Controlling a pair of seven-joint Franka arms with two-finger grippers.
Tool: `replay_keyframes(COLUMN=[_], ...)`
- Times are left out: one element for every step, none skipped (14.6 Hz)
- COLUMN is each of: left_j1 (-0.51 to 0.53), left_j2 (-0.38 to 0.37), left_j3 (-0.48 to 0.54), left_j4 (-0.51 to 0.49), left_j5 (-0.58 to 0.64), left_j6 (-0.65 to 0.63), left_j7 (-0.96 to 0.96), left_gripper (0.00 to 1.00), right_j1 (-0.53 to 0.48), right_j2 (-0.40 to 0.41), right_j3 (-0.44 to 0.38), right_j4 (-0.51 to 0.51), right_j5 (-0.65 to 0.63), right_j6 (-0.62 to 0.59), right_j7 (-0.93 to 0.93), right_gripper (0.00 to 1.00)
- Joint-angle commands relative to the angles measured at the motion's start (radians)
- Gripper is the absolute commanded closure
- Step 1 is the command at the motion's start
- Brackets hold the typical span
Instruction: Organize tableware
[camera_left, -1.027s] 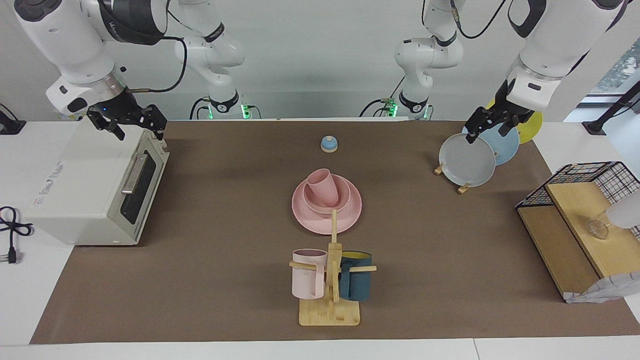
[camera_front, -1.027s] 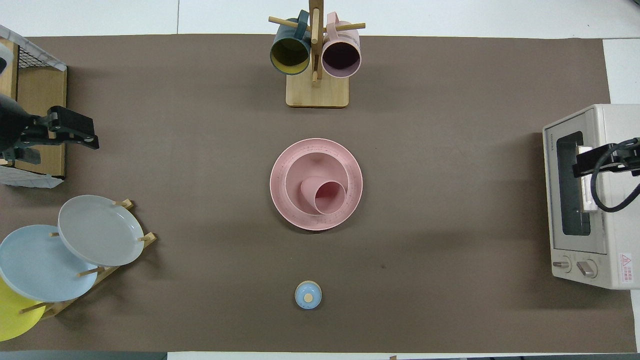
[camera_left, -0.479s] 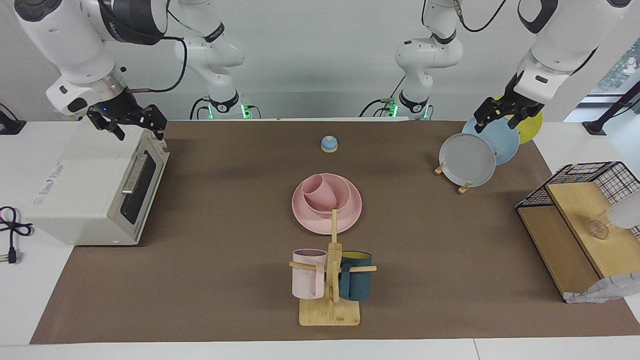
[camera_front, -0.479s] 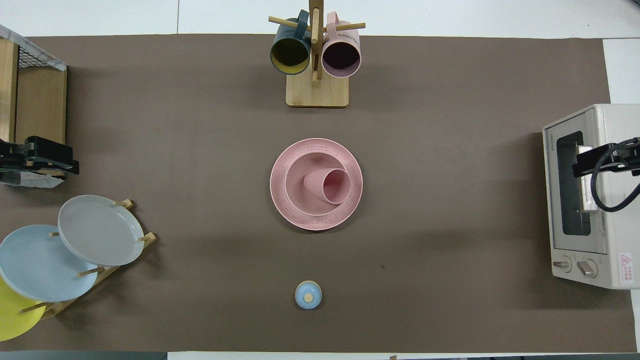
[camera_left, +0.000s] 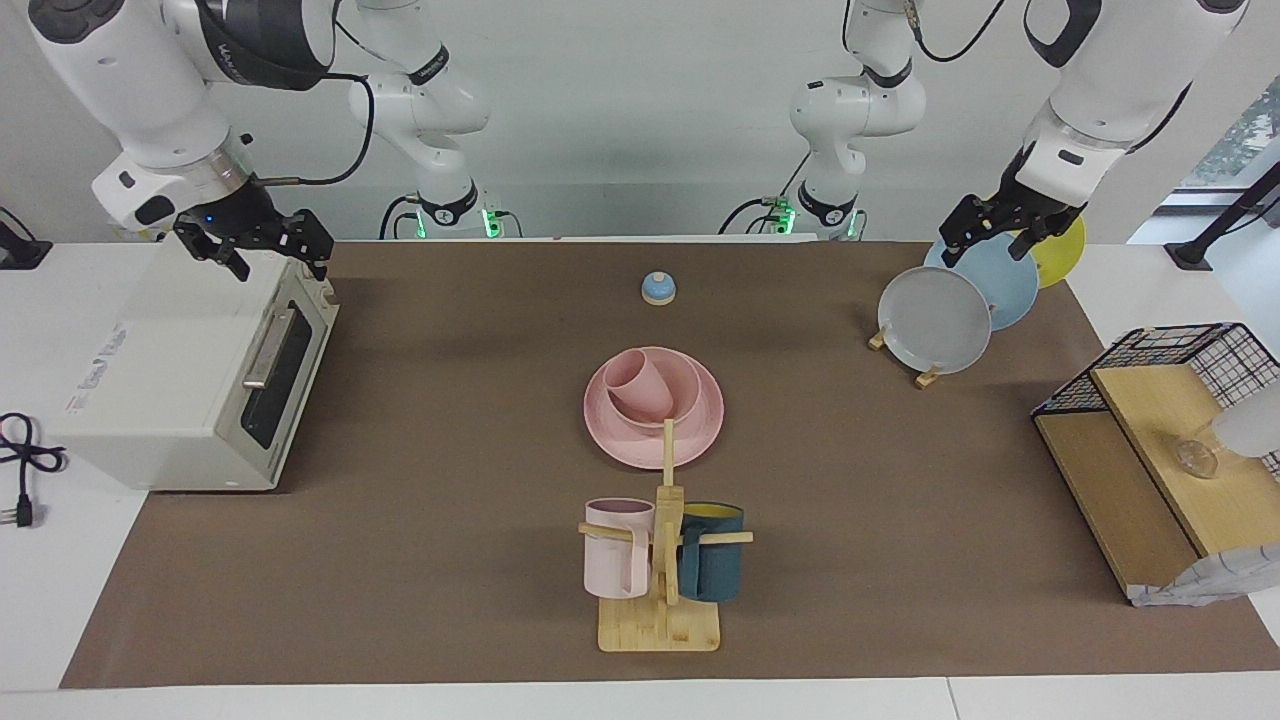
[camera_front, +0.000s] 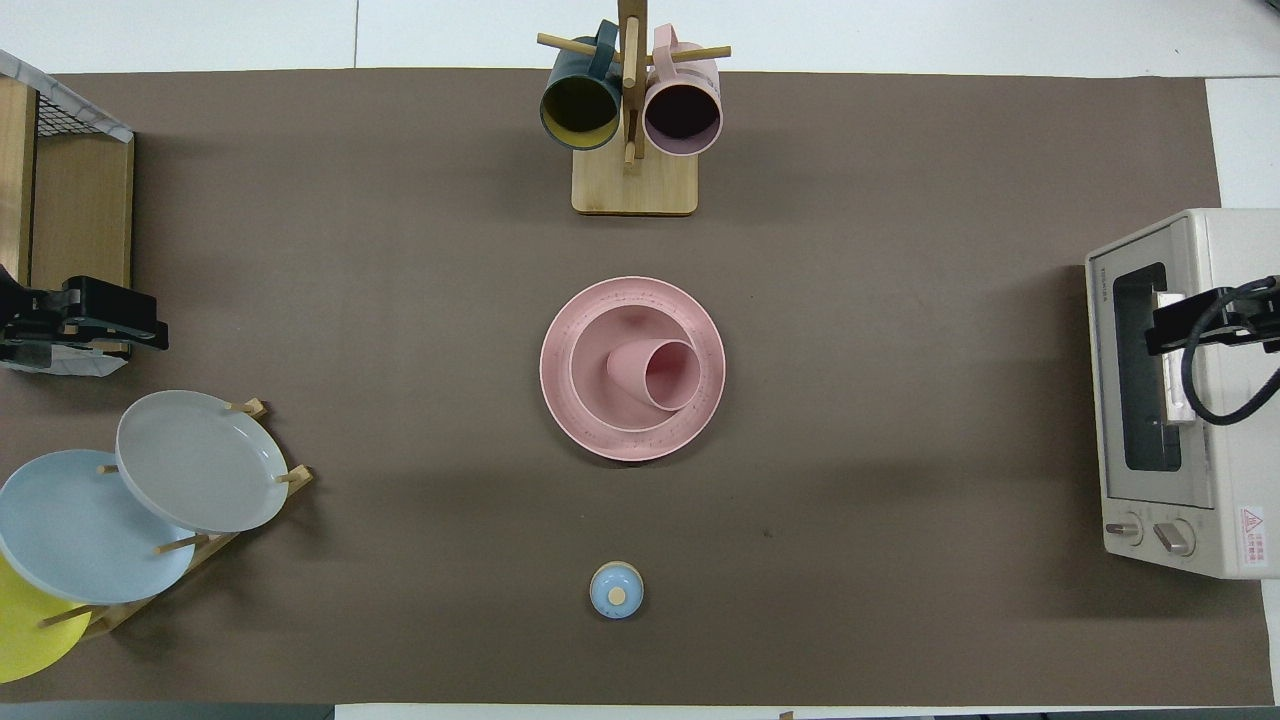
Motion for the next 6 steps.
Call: replay_keyframes(left_j1=[-0.030,-0.032,-0.032,-0.032,-0.030,-0.027], left_j2=[0.007,0.005,0.007,0.005,0.005,0.002], left_j3=[0.010,0.010,0.010,0.010,0.010,0.010], left_j4=[0.013,0.011,0.011,0.011,0.011,0.011], left_j5=[0.009,0.009,0.008,0.006,0.006,0.006], left_j6=[-0.017,-0.017,-0.014,-0.012,-0.013,-0.013], left_j7=[0.012,0.012,0.012,0.011,0.010,0.010], left_gripper=[0.00,0.00,0.00,0.00,0.00,0.00], right_j1=[0.000,0.000,0.000,0.000,0.001,0.000], right_j2=[-0.010,-0.010,-0.010,-0.010,-0.010,-0.010], right_j3=[0.000,0.000,0.000,0.000,0.000,0.000], right_j4=[-0.001,-0.001,-0.001,-0.001,-0.001,-0.001], right_j5=[0.014,0.014,0.016,0.014,0.014,0.014], right_j6=[-0.014,-0.014,-0.014,-0.014,-0.014,-0.014], right_j7=[0.016,0.016,0.016,0.016,0.016,0.016], right_gripper=[0.00,0.00,0.00,0.00,0.00,0.00])
